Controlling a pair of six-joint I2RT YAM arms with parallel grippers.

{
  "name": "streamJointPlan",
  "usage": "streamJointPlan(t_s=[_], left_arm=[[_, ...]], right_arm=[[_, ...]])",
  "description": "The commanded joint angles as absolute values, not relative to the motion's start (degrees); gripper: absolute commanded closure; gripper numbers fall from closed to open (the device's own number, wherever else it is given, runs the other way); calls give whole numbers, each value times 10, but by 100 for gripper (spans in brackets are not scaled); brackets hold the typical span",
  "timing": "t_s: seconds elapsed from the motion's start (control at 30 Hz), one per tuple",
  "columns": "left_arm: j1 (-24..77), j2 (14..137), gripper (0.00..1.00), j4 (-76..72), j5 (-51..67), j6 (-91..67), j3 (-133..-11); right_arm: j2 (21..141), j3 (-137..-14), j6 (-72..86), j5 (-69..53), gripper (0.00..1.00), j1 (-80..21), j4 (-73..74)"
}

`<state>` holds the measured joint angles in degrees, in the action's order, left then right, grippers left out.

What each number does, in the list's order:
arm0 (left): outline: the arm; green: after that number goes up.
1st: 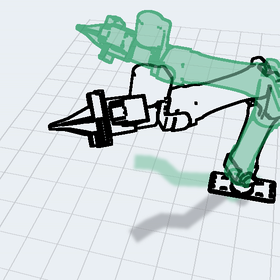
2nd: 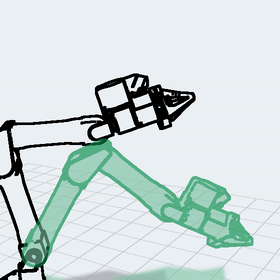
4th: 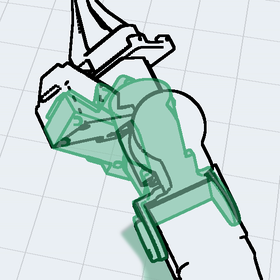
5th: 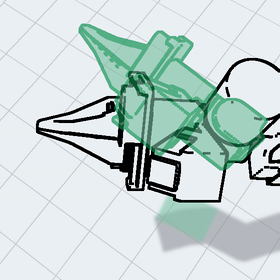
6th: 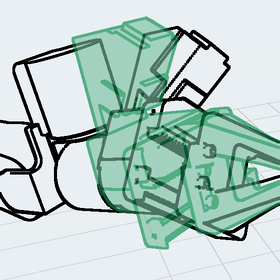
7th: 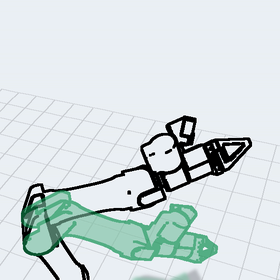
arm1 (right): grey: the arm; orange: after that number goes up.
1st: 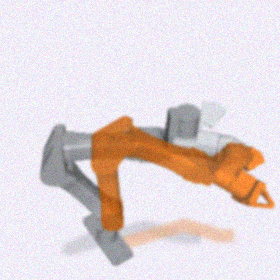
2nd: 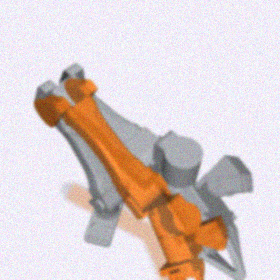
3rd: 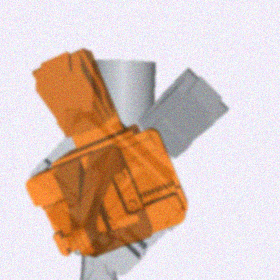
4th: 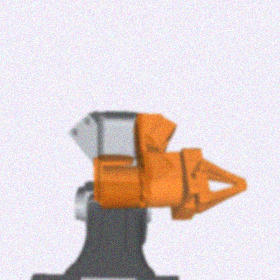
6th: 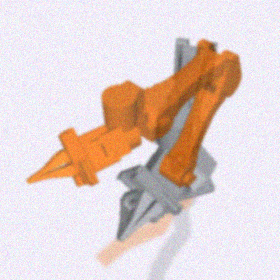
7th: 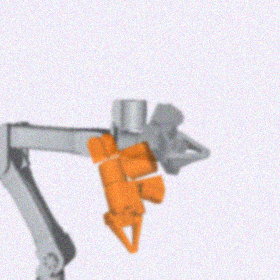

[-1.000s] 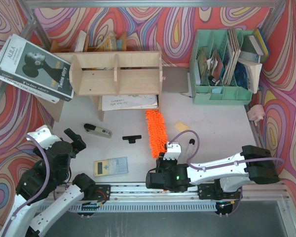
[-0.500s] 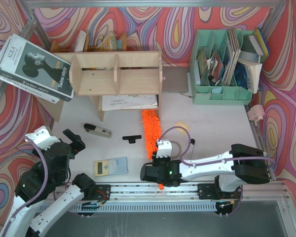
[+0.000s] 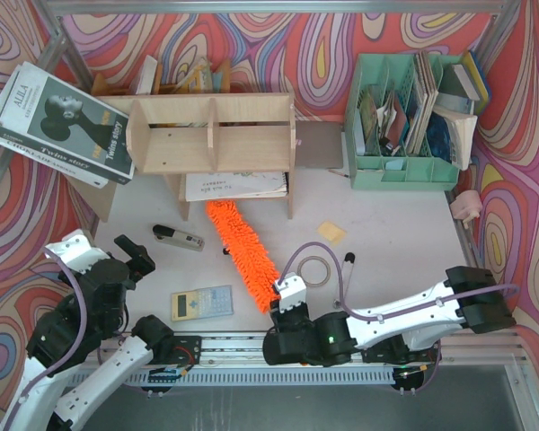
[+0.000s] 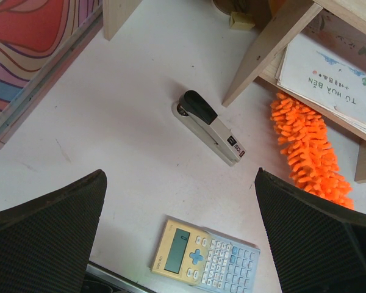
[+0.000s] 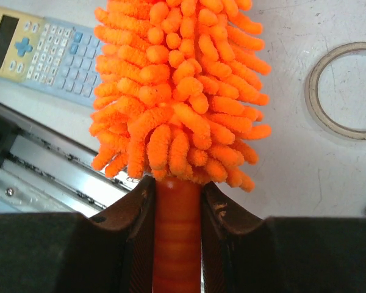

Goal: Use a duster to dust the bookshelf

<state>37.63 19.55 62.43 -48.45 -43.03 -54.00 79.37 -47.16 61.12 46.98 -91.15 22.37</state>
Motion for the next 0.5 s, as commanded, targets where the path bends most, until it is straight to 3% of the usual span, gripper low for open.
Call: streamJointPlan(t_s=[0.0,0.47], left_arm=[[378,190,2,625,-492,-427,-539],[378,182,2,637,-507,-438,-542]], right_arm=[[764,-468,614,535,100,-942,271],[743,-464,459,518,100,-1025,161]])
